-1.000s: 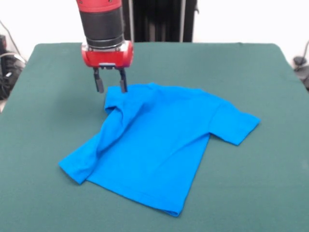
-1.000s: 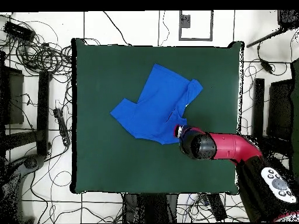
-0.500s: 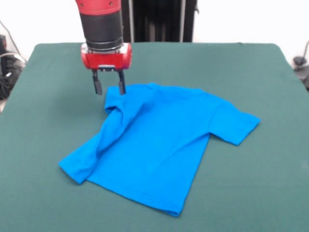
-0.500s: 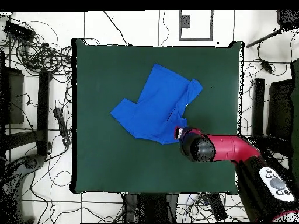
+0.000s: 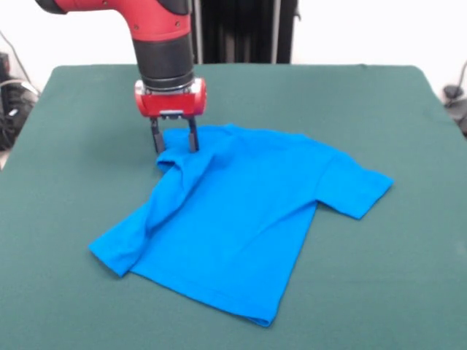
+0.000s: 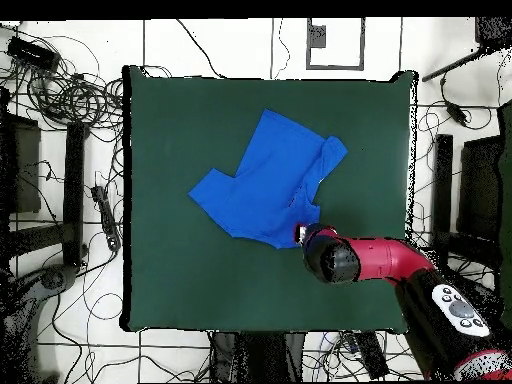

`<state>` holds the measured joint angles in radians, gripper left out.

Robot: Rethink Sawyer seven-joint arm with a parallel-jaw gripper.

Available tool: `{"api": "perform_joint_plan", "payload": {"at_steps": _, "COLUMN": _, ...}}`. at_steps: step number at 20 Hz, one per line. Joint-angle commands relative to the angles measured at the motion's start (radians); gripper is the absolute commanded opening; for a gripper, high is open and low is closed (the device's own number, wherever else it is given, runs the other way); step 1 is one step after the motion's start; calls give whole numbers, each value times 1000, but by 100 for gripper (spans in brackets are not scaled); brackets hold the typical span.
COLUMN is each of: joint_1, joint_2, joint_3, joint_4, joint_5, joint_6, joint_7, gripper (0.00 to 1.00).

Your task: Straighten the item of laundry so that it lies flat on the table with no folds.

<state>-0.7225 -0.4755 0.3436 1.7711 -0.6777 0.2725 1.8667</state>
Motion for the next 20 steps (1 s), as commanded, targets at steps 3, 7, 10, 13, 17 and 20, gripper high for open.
{"api": "perform_joint_plan", "payload": {"at_steps": 3, "joint_1": 14, "joint_2": 56, "joint_3": -25, "joint_4": 52, "joint_5": -57, "joint_6": -53, "joint_7": 31, "gripper": 100}}
{"api": "perform_joint_plan", "payload": {"at_steps": 7, "joint_1": -10, "joint_2": 33, "joint_3": -12, "joint_4": 72, "joint_5": -52, "joint_6": -32, "joint_7": 5, "gripper": 100}}
{"api": "perform_joint_plan", "payload": {"at_steps": 10, "joint_1": -25, "joint_2": 11, "joint_3": 0, "joint_4": 76, "joint_5": -44, "joint_6": -9, "joint_7": -14, "gripper": 100}}
{"api": "perform_joint_plan", "payload": {"at_steps": 13, "joint_1": -45, "joint_2": 1, "joint_3": 10, "joint_4": 83, "joint_5": -46, "joint_6": 7, "joint_7": -35, "gripper": 100}}
{"api": "perform_joint_plan", "payload": {"at_steps": 17, "joint_1": -70, "joint_2": -10, "joint_3": 24, "joint_4": 82, "joint_5": -46, "joint_6": 30, "joint_7": -63, "gripper": 100}}
{"api": "perform_joint_plan", "payload": {"at_steps": 20, "joint_1": -71, "joint_2": -7, "joint_3": 22, "joint_4": 83, "joint_5": -52, "joint_6": 24, "joint_7": -58, "gripper": 100}}
